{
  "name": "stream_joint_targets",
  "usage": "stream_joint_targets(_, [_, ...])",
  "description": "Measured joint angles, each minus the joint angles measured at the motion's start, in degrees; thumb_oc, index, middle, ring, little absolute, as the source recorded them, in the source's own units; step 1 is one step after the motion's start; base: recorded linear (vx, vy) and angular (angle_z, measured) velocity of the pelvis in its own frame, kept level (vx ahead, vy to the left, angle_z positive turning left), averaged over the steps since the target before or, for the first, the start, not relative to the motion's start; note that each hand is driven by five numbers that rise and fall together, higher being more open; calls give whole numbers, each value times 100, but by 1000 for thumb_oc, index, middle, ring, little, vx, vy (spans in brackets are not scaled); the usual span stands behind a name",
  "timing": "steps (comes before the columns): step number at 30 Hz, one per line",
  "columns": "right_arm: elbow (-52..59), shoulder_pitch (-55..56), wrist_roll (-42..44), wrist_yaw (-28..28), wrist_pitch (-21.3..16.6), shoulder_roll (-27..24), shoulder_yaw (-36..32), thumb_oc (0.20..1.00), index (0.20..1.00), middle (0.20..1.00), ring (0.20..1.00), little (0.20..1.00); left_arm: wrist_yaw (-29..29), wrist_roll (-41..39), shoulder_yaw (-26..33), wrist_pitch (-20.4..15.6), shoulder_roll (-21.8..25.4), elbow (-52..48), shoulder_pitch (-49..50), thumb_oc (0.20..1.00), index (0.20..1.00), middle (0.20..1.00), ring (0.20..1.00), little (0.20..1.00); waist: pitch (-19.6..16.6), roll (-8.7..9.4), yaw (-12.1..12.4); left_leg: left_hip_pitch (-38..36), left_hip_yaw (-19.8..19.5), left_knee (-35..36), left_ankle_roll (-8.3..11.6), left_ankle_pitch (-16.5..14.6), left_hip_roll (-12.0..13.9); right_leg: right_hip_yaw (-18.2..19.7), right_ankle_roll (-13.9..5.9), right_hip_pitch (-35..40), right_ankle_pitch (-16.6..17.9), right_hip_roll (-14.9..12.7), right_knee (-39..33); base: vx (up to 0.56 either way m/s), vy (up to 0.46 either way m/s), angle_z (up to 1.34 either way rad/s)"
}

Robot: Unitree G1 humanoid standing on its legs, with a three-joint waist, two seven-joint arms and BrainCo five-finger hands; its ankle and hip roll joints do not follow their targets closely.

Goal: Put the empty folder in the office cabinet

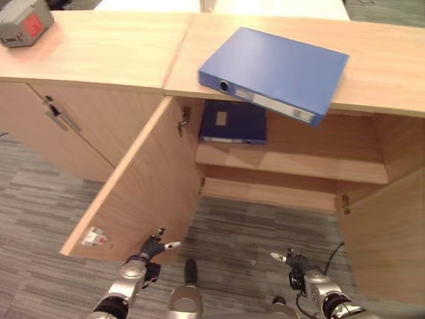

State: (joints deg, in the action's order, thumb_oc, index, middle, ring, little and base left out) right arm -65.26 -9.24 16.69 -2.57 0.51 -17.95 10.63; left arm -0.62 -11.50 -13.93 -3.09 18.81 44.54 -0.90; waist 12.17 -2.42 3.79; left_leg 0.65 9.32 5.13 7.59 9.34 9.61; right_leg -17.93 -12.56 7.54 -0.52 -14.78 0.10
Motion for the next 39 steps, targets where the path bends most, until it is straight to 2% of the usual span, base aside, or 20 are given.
stream_joint_targets(2, [-14, 444, -7, -18, 23, -278, -1, 1000, 1000, 1000, 1000, 1000, -6, 0, -24, 4, -277, 43, 170, 1000, 1000, 1000, 1000, 1000, -269, -154, -122, -36, -9, -4, 18, 7, 53, 7, 10, 64, -4, 66, -129, 101, -221, -4])
stream_joint_targets(8, [-17, 807, -9, 11, 24, -329, 7, 1000, 1000, 1000, 1000, 1000, 3, -118, 30, 3, -295, 191, 200, 1000, 1000, 1000, 1000, 1000, -481, -64, -317, -113, 97, -14, 74, 24, 115, 161, 18, 156, 123, 135, -400, 51, -204, -13])
stream_joint_targets(11, [-16, 814, -10, 13, 23, -324, 11, 1000, 1000, 1000, 1000, 1000, 4, -161, 22, 16, -293, 322, 160, 1000, 1000, 1000, 1000, 1000, -528, -78, -345, -111, 96, -8, 141, 67, 214, 214, 27, 163, 161, 249, -477, 29, -159, -6])
stream_joint_targets(13, [-18, 838, -17, 14, 22, -334, 14, 1000, 1000, 1000, 1000, 1000, 4, -169, 24, 17, -299, 322, 195, 1000, 1000, 1000, 1000, 1000, -572, -157, -353, -109, 85, -10, 164, 77, 321, 250, 49, 160, 167, 353, -498, 29, -252, -4])
stream_joint_targets(16, [-10, 814, -33, 21, 15, -336, 73, 1000, 1000, 1000, 1000, 1000, 17, -267, 76, 17, -297, 320, 237, 1000, 1000, 1000, 1000, 1000, -536, -349, -335, -47, 4, -197, 290, 86, 577, 310, 204, 163, 92, 610, -444, -14, -130, 0])
stream_joint_targets(17, [0, 809, -33, 22, 7, -401, 69, 1000, 1000, 1000, 1000, 1000, 17, -335, 84, 19, -371, 325, 272, 1000, 1000, 1000, 1000, 1000, -524, -505, -342, 65, -83, -311, 372, 130, 720, 275, 339, 115, 73, 755, -369, -20, -126, 13])
stream_joint_targets(18, [-17, 802, -33, 26, 10, -399, 71, 1000, 1000, 1000, 1000, 1000, 20, -343, 82, 17, -385, 353, 216, 1000, 1000, 1000, 1000, 1000, -465, -459, -334, 173, -111, -440, 458, 229, 725, 293, 378, 92, 68, 757, -369, 15, -60, 14])
stream_joint_targets(20, [-19, 717, -34, 26, 15, -381, 66, 1000, 1000, 1000, 1000, 1000, 27, -385, 79, 23, -419, 494, 128, 1000, 1000, 1000, 1000, 1000, -351, -299, -292, 462, -292, -746, 583, 867, 584, 304, 465, 53, 116, 631, -407, 37, -31, 6])
stream_joint_targets(21, [-27, 689, -34, 27, 15, -382, 68, 1000, 1000, 1000, 1000, 1000, 32, -388, 55, 28, -420, 539, 113, 1000, 1000, 1000, 1000, 1000, -308, -219, -289, 502, -361, -815, 461, 1024, 514, 309, 526, 68, 179, 536, -469, 99, 1, -17])
stream_joint_targets(22, [-26, 638, -34, 20, 9, -417, 72, 1000, 1000, 1000, 1000, 1000, 31, -389, 36, 50, -442, 553, 167, 1000, 1000, 1000, 1000, 1000, -287, -142, -242, 518, -422, -938, 481, 980, 371, 338, 555, 88, 220, 437, -556, 126, 5, -20])
stream_joint_targets(23, [-31, 656, -34, 14, 11, -452, 72, 1000, 1000, 1000, 1000, 1000, 32, -389, 26, 53, -473, 563, 158, 1000, 1000, 1000, 1000, 1000, -285, -86, -248, 514, -503, -985, 570, 747, 150, 341, 573, 90, 232, 339, -555, 128, 41, -17])
stream_joint_targets(24, [-47, 674, -34, 10, 22, -500, 66, 1000, 1000, 1000, 1000, 1000, 32, -388, 2, 48, -495, 558, 138, 1000, 1000, 1000, 1000, 1000, -291, -25, -238, 513, -509, -935, 426, 184, -270, 343, 572, 58, 232, 210, -554, 72, 55, 2])
stream_joint_targets(26, [-45, 690, -34, 9, 23, -529, 57, 1000, 1000, 1000, 1000, 1000, 38, -389, 9, 39, -503, 522, 118, 1000, 1000, 1000, 1000, 1000, -311, -84, -225, 443, -417, -853, 107, -265, -544, 349, 513, -11, 272, 277, -553, 44, 49, 3])
stream_joint_targets(27, [-47, 686, -33, 6, 25, -404, 59, 1000, 1000, 1000, 1000, 1000, 62, -388, 37, 48, -447, 519, 55, 1000, 1000, 1000, 1000, 1000, -290, -61, -193, 247, -345, -505, -349, -402, -538, 362, 429, -46, 326, 381, -550, 111, 97, 1])
stream_joint_targets(29, [-43, 684, -34, 22, 22, -169, 50, 1000, 1000, 1000, 1000, 1000, 86, -387, 50, 53, -240, 432, 60, 1000, 1000, 1000, 1000, 1000, -275, 293, -120, 229, -312, -362, -402, -290, -629, 460, 410, -63, 338, 367, -548, 125, 128, 6])
stream_joint_targets(30, [-49, 689, -34, 19, 23, -96, 18, 1000, 1000, 1000, 1000, 1000, 84, -387, 57, 67, -171, 416, 73, 1000, 1000, 1000, 1000, 1000, -289, 386, -124, 167, -332, -250, -431, -273, -676, 440, 433, -30, 338, 345, -510, 61, 156, 16])
stream_joint_targets(31, [-48, 700, -34, 14, 24, -57, 25, 1000, 1000, 1000, 1000, 1000, 87, -387, 56, 67, -130, 404, 89, 1000, 1000, 1000, 1000, 1000, -294, 393, -133, 80, -363, -125, -479, -172, -676, 421, 405, -24, 330, 329, -513, 35, 161, 10])
stream_joint_targets(32, [-38, 665, -34, 14, 21, 16, 1, 1000, 1000, 1000, 1000, 1000, 89, -388, 60, 70, -55, 330, 87, 1000, 1000, 1000, 1000, 1000, -361, 520, -111, 17, -322, -25, -498, -197, -754, 441, 363, -19, 291, 273, -466, 36, 216, 8])
stream_joint_targets(38, [9, 313, -33, 22, 15, 131, 86, 1000, 1000, 1000, 1000, 1000, 102, -393, 84, 56, -36, 2, -75, 1000, 1000, 1000, 1000, 1000, -185, 189, -133, -77, -304, 58, -601, -259, -737, 576, 200, -727, 17, 115, 1064, 23, 131, -7])
stream_joint_targets(39, [15, 176, -33, 25, 14, 126, 105, 1000, 1000, 1000, 1000, 1000, 100, -392, 81, 55, -39, 31, -152, 1000, 1000, 1000, 1000, 1000, -60, 51, -168, -175, -317, 57, -630, -278, -659, 672, 61, -1096, 39, 90, 1921, 167, 38, -11])
